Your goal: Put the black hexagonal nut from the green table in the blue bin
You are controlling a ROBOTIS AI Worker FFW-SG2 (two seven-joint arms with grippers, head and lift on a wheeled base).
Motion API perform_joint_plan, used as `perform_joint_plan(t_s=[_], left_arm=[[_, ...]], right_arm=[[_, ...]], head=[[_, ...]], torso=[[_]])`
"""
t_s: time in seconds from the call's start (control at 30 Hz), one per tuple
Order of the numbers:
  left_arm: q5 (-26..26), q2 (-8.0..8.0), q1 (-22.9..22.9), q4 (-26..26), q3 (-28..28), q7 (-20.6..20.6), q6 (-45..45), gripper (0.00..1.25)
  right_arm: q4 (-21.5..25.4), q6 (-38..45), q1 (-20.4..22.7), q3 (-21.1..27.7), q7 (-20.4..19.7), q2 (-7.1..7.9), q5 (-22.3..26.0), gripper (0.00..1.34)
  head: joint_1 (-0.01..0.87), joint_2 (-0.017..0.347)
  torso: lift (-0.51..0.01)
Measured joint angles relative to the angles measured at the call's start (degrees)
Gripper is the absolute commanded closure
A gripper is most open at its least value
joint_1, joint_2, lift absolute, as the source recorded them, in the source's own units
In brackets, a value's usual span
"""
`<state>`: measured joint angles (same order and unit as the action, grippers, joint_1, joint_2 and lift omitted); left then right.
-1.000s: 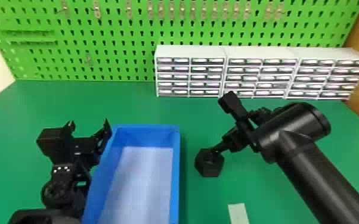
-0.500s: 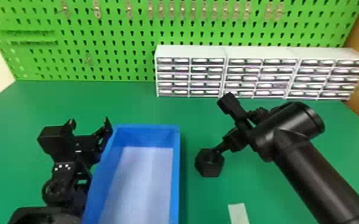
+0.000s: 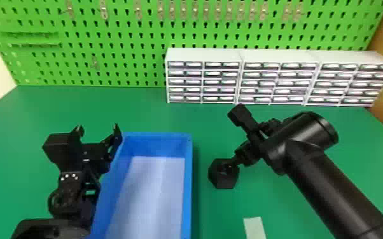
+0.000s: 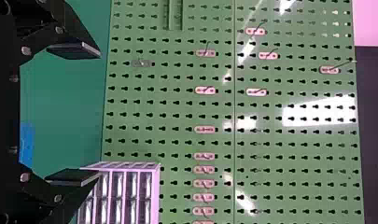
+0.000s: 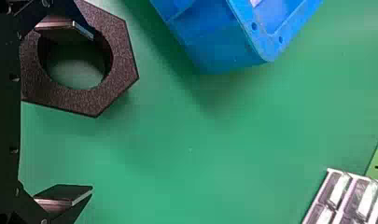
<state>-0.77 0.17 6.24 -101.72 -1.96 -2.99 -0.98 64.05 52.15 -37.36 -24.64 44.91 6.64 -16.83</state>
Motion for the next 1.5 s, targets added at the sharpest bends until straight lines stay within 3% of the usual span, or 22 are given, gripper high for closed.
perform_joint_plan(t_s=[0.83,0.9,0.97,1.03,1.07,1.5], left_arm=[[-0.3,0.0,0.0,0.2,0.0,0.0,-0.4,0.36],[-0.3,0.0,0.0,0.2,0.0,0.0,-0.5,0.36],[-0.4,0.0,0.1,0.2,-0.1,0.0,-0.5,0.36],[-0.4,0.0,0.1,0.2,-0.1,0.0,-0.5,0.36],[-0.4,0.0,0.1,0.2,-0.1,0.0,-0.5,0.36],[-0.3,0.01,0.0,0.2,-0.1,0.0,-0.5,0.36]], right_arm=[[-3.8,-0.4,1.1,-2.0,-0.1,0.06,1.0,0.18],[-3.8,-0.4,1.3,-2.0,0.0,0.17,1.0,0.26],[-3.9,-0.3,1.5,-1.8,0.0,0.25,1.1,0.49],[-3.9,-0.2,1.7,-1.6,0.0,0.27,1.1,0.82],[-3.9,-0.1,1.7,-1.5,0.0,0.28,1.1,0.9],[-3.8,-0.3,1.7,-0.4,-0.1,0.37,-0.7,1.0]], head=[[0.657,0.057],[0.657,0.057],[0.657,0.057],[0.657,0.057],[0.657,0.057],[0.657,0.057]], torso=[[-0.095],[-0.095],[-0.095],[-0.095],[-0.095],[-0.095]])
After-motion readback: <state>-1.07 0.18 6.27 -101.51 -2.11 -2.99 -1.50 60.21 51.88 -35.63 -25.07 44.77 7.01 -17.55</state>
